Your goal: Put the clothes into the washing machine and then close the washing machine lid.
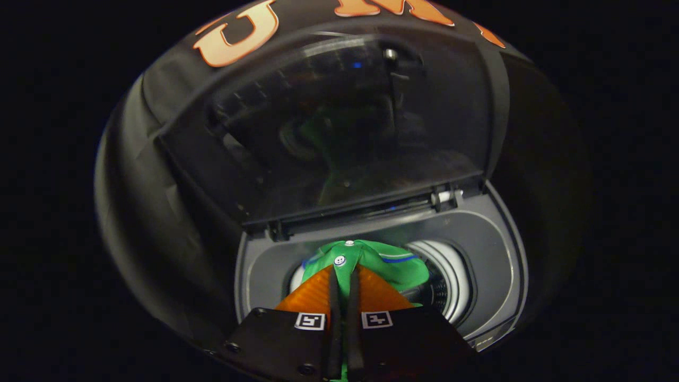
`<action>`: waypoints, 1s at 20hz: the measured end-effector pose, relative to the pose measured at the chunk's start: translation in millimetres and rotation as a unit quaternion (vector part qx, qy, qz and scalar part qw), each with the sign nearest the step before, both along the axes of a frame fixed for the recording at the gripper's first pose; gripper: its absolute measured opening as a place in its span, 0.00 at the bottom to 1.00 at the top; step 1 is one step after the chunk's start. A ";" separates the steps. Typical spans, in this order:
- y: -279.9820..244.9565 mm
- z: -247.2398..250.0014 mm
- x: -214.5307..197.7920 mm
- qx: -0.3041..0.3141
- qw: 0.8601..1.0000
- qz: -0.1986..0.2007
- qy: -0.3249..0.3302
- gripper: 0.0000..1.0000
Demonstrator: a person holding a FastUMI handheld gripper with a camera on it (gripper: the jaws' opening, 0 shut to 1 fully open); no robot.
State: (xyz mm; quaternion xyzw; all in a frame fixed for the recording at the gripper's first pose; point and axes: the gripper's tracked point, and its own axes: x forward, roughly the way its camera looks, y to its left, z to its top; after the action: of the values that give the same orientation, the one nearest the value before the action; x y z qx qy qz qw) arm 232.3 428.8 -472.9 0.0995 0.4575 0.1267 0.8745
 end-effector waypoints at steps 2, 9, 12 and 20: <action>-3.2 -22.2 1.9 -0.015 0.999 -0.001 0.028 0.12; -1.7 -58.9 1.4 -0.036 0.997 0.003 0.063 0.12; -0.3 -65.6 -1.5 -0.044 0.997 0.013 0.070 0.12; -7.7 -42.7 -10.6 -0.059 0.997 0.036 0.028 0.99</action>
State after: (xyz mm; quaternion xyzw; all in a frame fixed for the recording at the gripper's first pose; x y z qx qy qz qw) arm 221.8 421.1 -515.6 0.0347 0.4918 0.1282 0.8605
